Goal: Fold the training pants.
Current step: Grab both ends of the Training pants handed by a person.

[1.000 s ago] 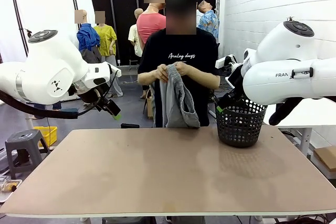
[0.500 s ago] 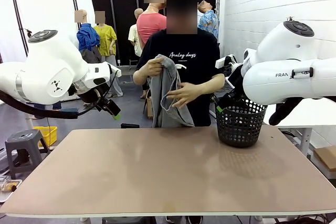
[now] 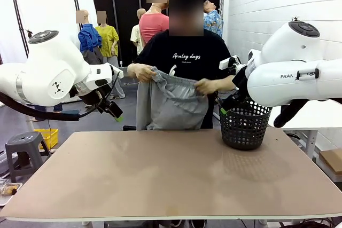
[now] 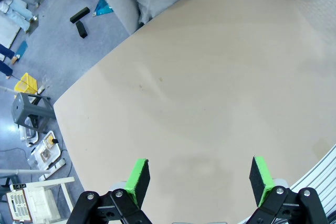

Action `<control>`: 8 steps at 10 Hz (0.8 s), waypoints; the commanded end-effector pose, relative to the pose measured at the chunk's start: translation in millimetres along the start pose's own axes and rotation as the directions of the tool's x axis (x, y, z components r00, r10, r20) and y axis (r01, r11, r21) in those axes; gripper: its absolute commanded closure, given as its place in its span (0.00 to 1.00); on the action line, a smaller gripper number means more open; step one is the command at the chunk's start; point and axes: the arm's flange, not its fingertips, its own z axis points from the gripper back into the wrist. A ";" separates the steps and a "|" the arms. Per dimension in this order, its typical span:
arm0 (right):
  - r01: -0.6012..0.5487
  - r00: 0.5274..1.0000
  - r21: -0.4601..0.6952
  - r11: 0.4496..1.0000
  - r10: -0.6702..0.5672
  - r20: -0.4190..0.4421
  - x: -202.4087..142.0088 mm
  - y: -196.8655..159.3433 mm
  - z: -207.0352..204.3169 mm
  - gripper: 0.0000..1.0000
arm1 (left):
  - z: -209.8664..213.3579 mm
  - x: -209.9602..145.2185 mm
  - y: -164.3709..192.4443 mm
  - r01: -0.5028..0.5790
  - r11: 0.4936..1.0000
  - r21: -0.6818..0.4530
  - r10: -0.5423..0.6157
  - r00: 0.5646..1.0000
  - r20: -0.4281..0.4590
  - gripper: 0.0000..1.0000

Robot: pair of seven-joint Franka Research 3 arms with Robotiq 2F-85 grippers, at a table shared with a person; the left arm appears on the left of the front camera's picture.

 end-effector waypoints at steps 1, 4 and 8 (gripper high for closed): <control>0.000 1.000 0.000 1.000 0.000 0.000 0.0 -0.2 0.0 0.00 | -0.5 -1.0 1.4 0.004 1.000 -0.001 -0.004 1.000 -0.001 0.00; 0.000 1.000 0.000 1.000 0.000 0.000 0.0 -0.2 0.0 0.00 | -0.5 -1.0 1.4 0.004 1.000 -0.001 -0.004 1.000 -0.001 0.00; 0.000 1.000 0.000 1.000 0.000 0.000 0.0 -0.2 0.0 0.00 | -0.5 -1.0 1.4 0.004 1.000 -0.001 -0.004 1.000 -0.001 0.00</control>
